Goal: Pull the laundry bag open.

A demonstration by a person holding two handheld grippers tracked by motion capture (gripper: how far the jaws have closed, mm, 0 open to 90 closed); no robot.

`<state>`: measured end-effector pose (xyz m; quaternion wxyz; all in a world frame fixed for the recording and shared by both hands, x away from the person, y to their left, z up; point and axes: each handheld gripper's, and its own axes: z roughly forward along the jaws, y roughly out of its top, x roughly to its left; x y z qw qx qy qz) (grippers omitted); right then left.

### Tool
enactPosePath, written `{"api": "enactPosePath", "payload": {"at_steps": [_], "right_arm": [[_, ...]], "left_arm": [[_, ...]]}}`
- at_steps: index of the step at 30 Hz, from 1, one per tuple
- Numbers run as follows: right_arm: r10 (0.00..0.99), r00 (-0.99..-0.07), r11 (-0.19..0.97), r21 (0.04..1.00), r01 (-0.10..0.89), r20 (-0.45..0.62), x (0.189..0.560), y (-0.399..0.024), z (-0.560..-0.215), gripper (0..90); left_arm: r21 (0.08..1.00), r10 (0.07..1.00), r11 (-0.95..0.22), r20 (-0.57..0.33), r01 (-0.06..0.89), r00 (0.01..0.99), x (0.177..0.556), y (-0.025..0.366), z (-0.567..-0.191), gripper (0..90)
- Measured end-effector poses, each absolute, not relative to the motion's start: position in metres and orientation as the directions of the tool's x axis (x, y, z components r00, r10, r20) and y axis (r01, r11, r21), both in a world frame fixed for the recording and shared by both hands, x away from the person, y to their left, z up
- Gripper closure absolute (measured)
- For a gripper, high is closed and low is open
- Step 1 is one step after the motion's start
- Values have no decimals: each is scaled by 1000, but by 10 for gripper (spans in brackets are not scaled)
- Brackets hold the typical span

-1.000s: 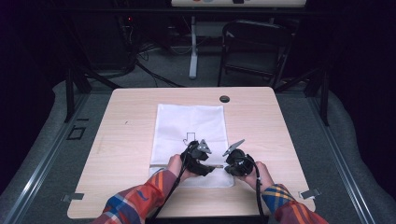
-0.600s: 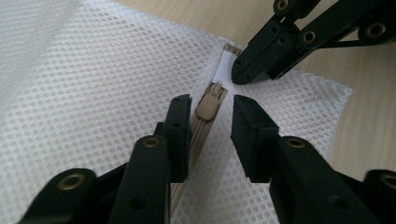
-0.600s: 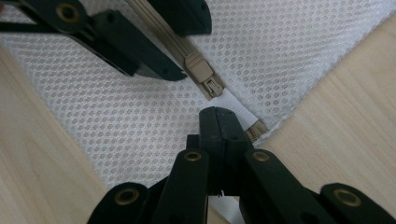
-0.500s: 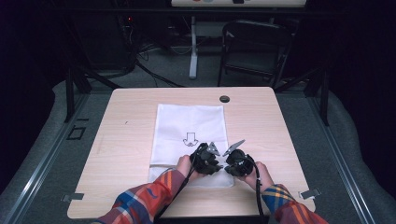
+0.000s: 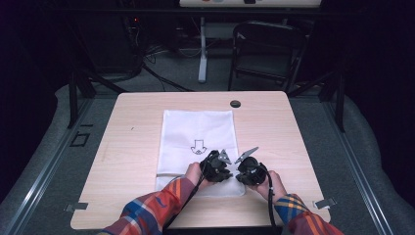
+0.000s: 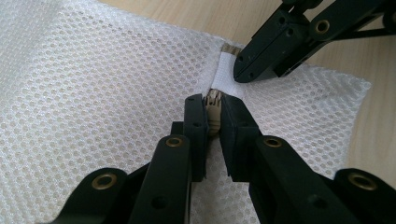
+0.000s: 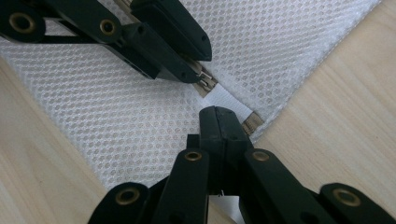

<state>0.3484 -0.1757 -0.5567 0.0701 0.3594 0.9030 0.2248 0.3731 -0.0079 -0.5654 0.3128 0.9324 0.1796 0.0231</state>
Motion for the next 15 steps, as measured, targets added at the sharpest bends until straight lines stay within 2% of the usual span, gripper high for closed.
{"api": "enactPosePath", "payload": {"at_steps": [3,7,15], "right_arm": [[676,-736,644,455,615,38,350,-176,-556,900],[678,-735,622,527,579,8,353,-174,-549,900],[673,-740,644,502,577,-12,359,-172,-557,900]], "left_arm": [[601,346,-732,-79,321,935,374,-6,-567,813],[608,351,-722,-89,330,932,375,-5,-568,812],[607,347,-726,-82,323,934,374,-5,-568,812]]}}
